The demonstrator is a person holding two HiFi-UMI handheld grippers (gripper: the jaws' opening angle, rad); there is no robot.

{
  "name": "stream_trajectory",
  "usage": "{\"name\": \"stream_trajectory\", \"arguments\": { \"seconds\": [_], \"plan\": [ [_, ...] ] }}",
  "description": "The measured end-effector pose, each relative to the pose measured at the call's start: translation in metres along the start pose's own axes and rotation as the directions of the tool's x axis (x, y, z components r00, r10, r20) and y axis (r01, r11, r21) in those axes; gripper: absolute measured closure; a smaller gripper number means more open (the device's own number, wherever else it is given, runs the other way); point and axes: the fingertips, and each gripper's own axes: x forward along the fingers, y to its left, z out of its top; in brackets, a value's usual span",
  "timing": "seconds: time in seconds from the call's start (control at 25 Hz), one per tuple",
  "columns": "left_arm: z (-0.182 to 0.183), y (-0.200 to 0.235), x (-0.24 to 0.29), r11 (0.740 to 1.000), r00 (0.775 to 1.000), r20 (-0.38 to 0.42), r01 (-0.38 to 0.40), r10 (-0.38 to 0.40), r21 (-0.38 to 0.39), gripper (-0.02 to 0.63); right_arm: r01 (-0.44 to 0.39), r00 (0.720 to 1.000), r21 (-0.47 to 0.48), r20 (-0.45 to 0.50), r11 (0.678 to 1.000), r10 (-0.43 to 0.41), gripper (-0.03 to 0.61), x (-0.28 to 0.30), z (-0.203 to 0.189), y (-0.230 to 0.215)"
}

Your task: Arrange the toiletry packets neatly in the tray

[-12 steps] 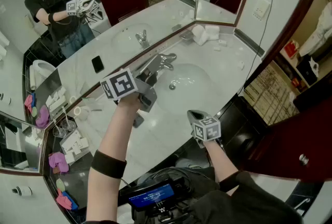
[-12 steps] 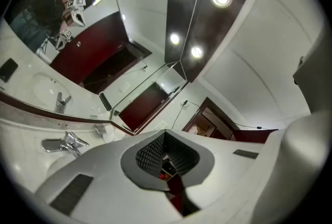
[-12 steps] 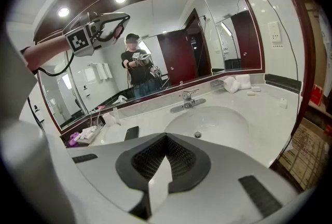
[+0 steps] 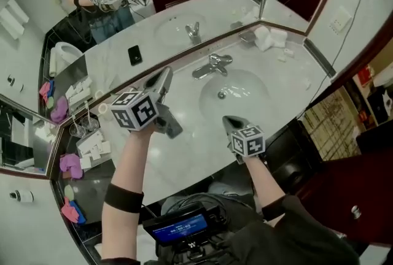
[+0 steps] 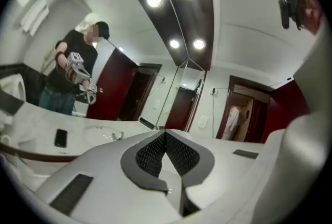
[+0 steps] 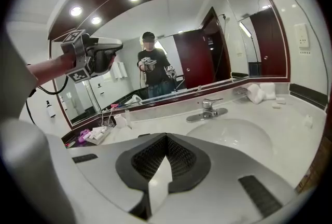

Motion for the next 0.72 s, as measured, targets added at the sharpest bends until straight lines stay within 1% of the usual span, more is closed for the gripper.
{"name": "stream_trajectory", "arguments": {
  "seconds": [0.08,0.16,0.24,0.32,0.44,0.56,0.64,0.72],
  "plan": [
    [-0.001,0.022,-0.025,0.992,0.996,0.008,-0.091,0.091,0.083,0.614,-0.035,0.999,-0.038,0.001,0.999,0.035,0.565,0.016,0.012,0.015],
    [-0.002,0.044,-0.055,0.974,0.985,0.021,-0.175,0.174,0.143,0.614,-0.075,0.997,-0.073,-0.001,0.995,0.075,0.565,0.034,0.024,0.035],
    [-0.002,0.067,-0.087,0.95,0.967,0.032,-0.253,0.251,0.185,0.614,-0.115,0.993,-0.1,-0.004,0.988,0.116,0.565,0.051,0.034,0.059],
    [-0.004,0.09,-0.121,0.92,0.944,0.043,-0.329,0.328,0.214,0.614,-0.154,0.988,-0.129,-0.005,0.98,0.155,0.565,0.067,0.044,0.086],
    [-0.008,0.125,-0.176,0.871,0.896,0.061,-0.442,0.44,0.213,0.614,-0.205,0.978,-0.177,-0.001,0.963,0.209,0.565,0.089,0.06,0.129],
    [-0.015,0.156,-0.237,0.807,0.837,0.082,-0.544,0.541,0.231,0.614,-0.253,0.966,-0.214,0.002,0.943,0.259,0.565,0.111,0.067,0.173],
    [-0.019,0.174,-0.277,0.765,0.798,0.094,-0.598,0.595,0.239,0.614,-0.282,0.957,-0.24,-0.003,0.929,0.29,0.564,0.125,0.07,0.204],
    [-0.025,0.193,-0.315,0.734,0.762,0.097,-0.644,0.64,0.217,0.614,-0.31,0.948,-0.266,-0.013,0.913,0.318,0.564,0.138,0.071,0.235]
  ]
}}
